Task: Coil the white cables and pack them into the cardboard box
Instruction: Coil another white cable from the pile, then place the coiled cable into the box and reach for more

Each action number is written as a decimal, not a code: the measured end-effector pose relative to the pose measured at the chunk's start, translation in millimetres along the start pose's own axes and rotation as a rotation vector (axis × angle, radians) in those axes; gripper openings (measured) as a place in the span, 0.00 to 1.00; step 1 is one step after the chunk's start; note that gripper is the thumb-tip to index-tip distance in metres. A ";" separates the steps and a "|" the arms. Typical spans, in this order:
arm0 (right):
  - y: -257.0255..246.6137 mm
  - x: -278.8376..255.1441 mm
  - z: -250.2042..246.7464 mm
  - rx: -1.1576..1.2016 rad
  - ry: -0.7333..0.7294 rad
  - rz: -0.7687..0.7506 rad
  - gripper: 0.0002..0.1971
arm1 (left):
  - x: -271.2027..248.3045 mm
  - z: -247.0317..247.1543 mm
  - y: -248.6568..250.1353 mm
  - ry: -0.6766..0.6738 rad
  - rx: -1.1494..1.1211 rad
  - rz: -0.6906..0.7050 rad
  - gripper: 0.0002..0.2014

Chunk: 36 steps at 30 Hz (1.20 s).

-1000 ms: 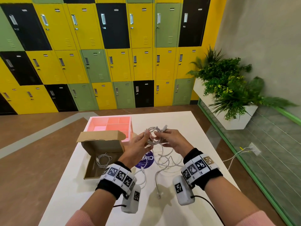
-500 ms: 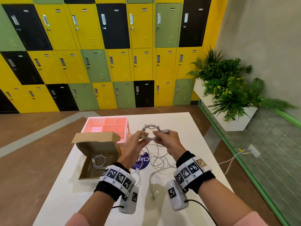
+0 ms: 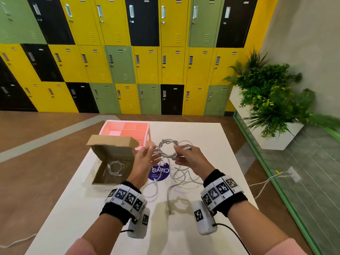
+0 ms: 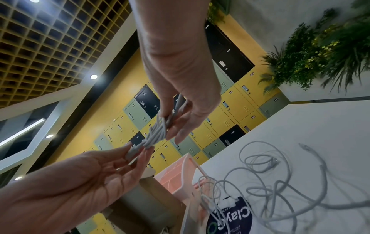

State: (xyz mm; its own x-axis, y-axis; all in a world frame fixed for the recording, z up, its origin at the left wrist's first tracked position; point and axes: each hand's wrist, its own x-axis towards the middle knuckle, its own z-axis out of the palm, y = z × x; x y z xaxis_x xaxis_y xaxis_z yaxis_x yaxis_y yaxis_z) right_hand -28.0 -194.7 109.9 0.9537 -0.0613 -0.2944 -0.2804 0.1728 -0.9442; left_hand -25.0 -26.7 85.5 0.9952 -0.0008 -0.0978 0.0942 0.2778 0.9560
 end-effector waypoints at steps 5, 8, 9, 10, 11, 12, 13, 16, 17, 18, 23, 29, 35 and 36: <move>17.4 -5.9 12.0 -0.100 -0.126 0.062 0.08 | -15.3 -14.8 -6.3 0.080 0.031 -0.030 0.11; 28.3 -6.5 22.6 -0.183 -0.186 0.105 0.08 | -24.4 -32.8 -11.0 0.112 0.102 -0.036 0.13; 30.7 -7.6 26.4 -0.217 -0.206 0.122 0.07 | -27.4 -40.5 -11.6 0.115 0.135 -0.041 0.13; 33.0 -8.2 29.8 -0.260 -0.224 0.134 0.07 | -30.0 -47.4 -10.9 0.112 0.164 -0.043 0.13; 36.3 -8.8 35.3 -0.307 -0.246 0.147 0.06 | -32.5 -57.1 -10.0 0.112 0.190 -0.050 0.13; 38.6 -9.1 39.3 -0.350 -0.260 0.152 0.06 | -33.6 -64.1 -8.6 0.108 0.213 -0.060 0.14; 40.9 -9.4 43.3 -0.385 -0.267 0.152 0.05 | -34.5 -70.7 -7.0 0.103 0.237 -0.073 0.14; 53.6 -4.2 63.6 -0.462 -0.250 0.163 0.04 | -36.8 -93.5 -1.4 0.108 0.254 -0.087 0.12; 58.1 -1.7 70.9 -0.482 -0.233 0.164 0.05 | -36.3 -101.3 -0.5 0.114 0.258 -0.091 0.11; 62.6 1.4 80.3 -0.497 -0.216 0.160 0.06 | -35.1 -110.8 0.3 0.122 0.266 -0.095 0.10; 78.1 17.4 125.5 -0.537 -0.156 0.129 0.08 | -15.7 -154.4 -0.4 0.202 0.308 -0.088 0.10; 92.2 39.5 165.1 -0.577 -0.032 0.124 0.04 | 17.9 -194.8 -1.7 0.169 0.385 -0.144 0.06; 114.7 62.4 190.6 -0.584 0.088 0.165 0.15 | 48.5 -222.9 -12.4 0.132 0.473 -0.225 0.05; 118.9 64.6 194.0 -0.590 0.094 0.163 0.14 | 52.9 -227.6 -14.7 0.125 0.504 -0.238 0.05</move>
State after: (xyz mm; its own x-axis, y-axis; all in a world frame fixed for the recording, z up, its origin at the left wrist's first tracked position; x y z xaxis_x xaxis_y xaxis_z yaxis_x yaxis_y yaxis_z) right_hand 21.3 12.6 7.2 0.8875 -0.1708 -0.4280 -0.4600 -0.3837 -0.8007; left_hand 20.2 187.9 3.3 0.9371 0.1149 -0.3297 0.3472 -0.2090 0.9142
